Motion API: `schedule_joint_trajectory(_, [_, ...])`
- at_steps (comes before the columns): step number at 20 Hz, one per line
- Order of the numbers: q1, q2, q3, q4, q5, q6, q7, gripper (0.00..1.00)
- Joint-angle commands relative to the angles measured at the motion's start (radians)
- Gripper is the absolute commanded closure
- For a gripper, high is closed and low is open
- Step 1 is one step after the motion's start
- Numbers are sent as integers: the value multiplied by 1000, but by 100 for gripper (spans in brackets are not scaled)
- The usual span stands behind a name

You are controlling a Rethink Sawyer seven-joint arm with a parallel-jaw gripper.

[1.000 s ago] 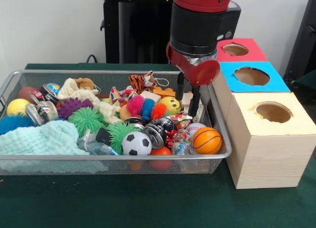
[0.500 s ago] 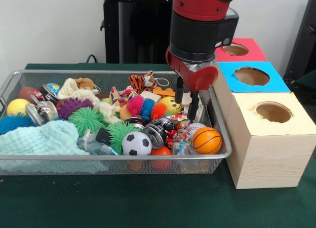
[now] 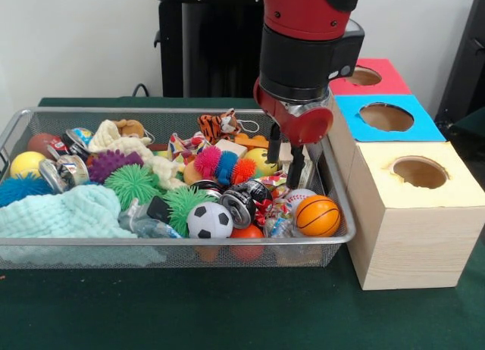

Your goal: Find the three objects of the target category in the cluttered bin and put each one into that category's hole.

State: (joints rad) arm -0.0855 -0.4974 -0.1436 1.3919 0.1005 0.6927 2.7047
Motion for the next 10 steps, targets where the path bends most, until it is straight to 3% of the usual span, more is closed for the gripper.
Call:
schedule_joint_trajectory(1, [-9,45,31,21,-48,-62,15,0])
schedule_joint_trajectory(5, [-11,98,24,-27,-29,-42,50,0])
schedule_joint_trajectory(10, [0,210,-6,-178,6,25,122,0])
